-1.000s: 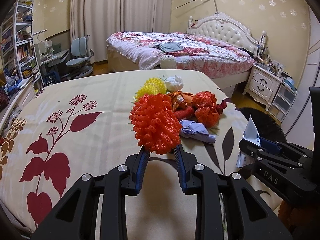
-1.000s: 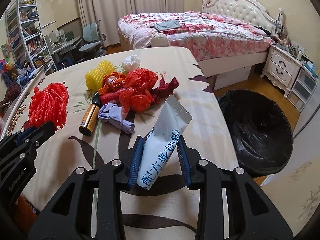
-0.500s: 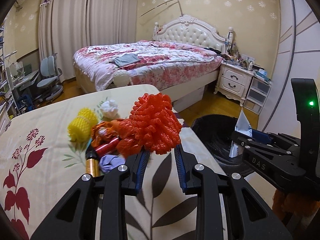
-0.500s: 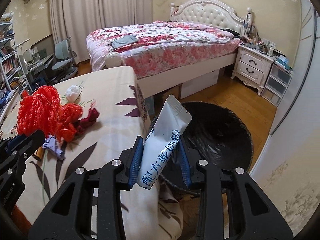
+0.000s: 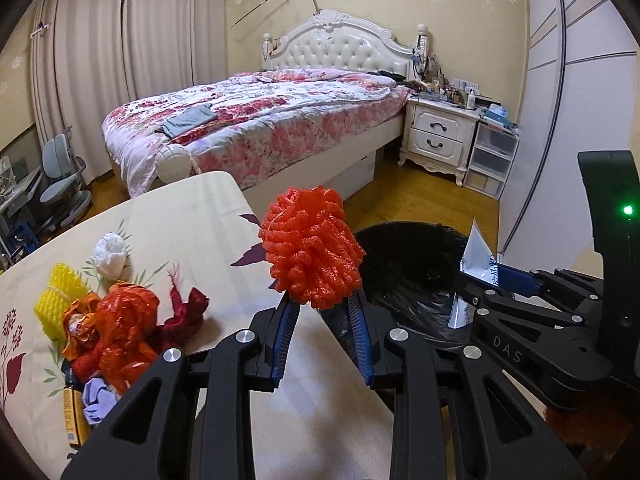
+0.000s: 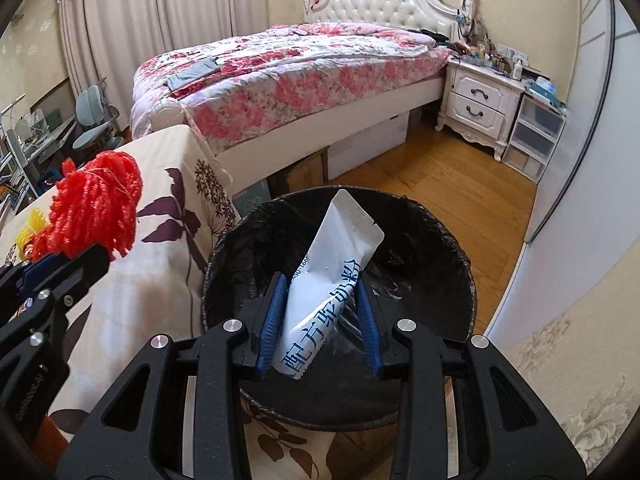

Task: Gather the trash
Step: 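Carry the tube and the orange net over the black bin with both tools, then open both tools to drop the tube and net into the bin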

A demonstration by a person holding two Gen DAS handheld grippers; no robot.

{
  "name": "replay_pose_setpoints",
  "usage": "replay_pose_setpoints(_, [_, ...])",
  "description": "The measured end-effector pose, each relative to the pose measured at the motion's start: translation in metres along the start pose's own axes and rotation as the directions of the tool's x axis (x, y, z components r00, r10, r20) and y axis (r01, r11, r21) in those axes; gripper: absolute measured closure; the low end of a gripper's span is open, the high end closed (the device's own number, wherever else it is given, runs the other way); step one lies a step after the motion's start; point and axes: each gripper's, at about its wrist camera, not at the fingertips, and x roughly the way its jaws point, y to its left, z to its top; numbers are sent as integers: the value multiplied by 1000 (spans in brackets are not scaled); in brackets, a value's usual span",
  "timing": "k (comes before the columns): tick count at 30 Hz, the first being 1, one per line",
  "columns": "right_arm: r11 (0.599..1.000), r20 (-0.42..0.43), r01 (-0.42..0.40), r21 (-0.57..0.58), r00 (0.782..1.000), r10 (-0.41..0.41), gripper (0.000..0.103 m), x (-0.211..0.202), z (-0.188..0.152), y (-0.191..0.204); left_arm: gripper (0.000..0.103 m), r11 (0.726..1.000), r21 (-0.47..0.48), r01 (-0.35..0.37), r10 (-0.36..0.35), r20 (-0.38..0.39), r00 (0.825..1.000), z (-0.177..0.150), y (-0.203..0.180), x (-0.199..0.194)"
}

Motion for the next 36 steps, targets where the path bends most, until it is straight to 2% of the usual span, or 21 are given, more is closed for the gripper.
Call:
replay_pose_setpoints(6, [1000,-21,0,30,1000,0,68,14,1,-12,74,1000,16,-1,1,-38,999,5,-13,25])
replay_pose_setpoints(18, [997,-41,12,75,999,-9,67,27,-2,-22,74,1000,29,-4,6,-74,997,10,-24,45])
replay_pose_setpoints(21, [996,-41,20,87,999,-16,65,27,0,-25,67,1000,22,-5,7,-76,997,12,-23,46])
replay_pose_setpoints(22, [996,-38,22,92,999,-19,60,27,0,-26,65,1000,21,-6,8,-78,997,12,-23,47])
replay_pose_setpoints(24, [995,-38,31,98,999,-27,57,27,-1,-28,50,1000,17,-9,10,-77,997,12,-21,47])
replay_pose_setpoints(27, [993,-42,47,106,998,-43,54,28,-1,-32,39,1000,5,-18,18,-68,998,12,-20,44])
replay_pose_setpoints(30, [991,-36,69,114,997,-65,48,25,-2,-34,32,1000,-4,-26,25,-60,998,13,-18,42])
replay_pose_setpoints(36, [990,-18,100,102,995,-99,34,14,-3,-29,27,999,-30,-32,31,-55,998,13,-9,31])
